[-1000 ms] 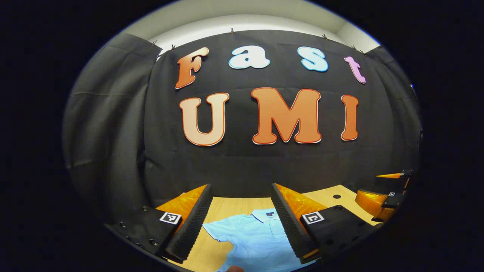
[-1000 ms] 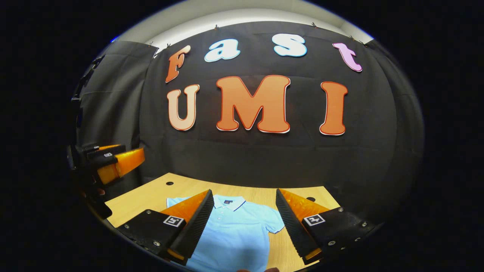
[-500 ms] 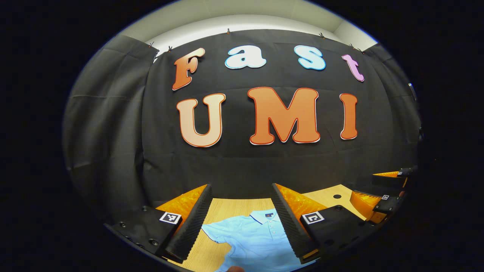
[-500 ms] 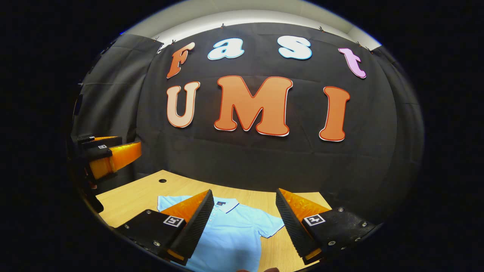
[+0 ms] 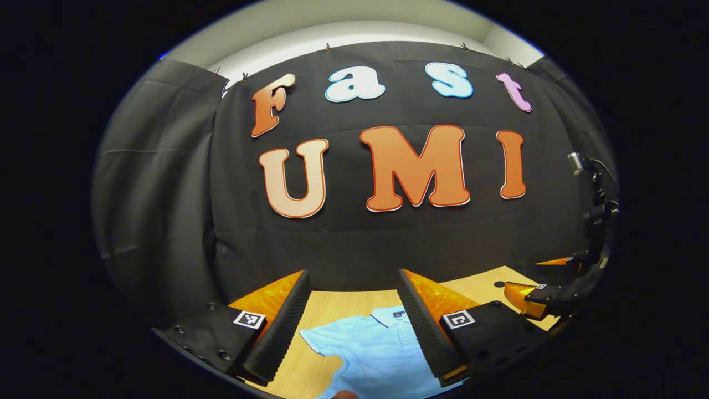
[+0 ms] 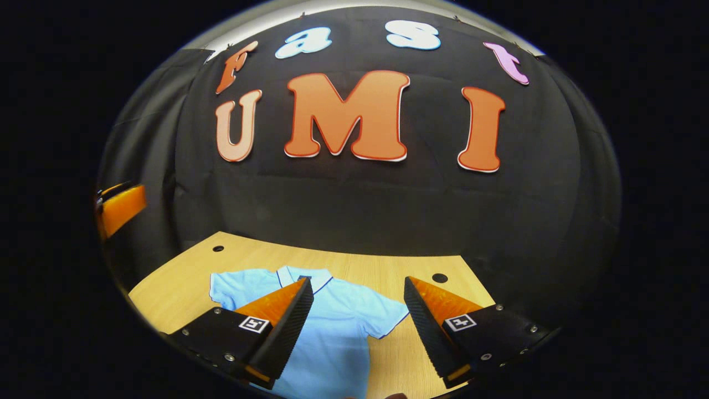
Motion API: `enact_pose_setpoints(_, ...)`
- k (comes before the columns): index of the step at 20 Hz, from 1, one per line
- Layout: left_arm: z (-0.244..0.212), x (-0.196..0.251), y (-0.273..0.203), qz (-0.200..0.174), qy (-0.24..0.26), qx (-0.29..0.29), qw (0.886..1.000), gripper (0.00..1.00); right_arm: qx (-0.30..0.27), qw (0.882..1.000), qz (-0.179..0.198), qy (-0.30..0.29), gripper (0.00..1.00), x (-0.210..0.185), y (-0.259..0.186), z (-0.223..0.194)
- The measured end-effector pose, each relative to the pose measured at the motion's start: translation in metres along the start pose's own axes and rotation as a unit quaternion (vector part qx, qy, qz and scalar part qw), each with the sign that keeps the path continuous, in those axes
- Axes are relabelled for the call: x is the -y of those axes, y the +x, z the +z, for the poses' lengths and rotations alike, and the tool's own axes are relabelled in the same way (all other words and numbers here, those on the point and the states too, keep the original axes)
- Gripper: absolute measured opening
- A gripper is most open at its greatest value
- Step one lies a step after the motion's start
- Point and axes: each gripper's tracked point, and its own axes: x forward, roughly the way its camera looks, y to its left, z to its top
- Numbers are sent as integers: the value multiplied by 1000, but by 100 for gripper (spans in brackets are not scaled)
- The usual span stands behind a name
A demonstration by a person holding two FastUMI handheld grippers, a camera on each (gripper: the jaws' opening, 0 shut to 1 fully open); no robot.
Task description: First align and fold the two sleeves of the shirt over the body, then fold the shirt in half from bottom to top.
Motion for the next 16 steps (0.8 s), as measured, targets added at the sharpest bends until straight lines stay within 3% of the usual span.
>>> enact_pose_setpoints(6,-15,-15,-6,46,18,-31,998,100,-109,994,-27,13,99,31,61,-49)
enact_pose_setpoints(16,-51,-28,-14,90,37,-99,990,100,-268,962,-43,36,99,52,133,-130)
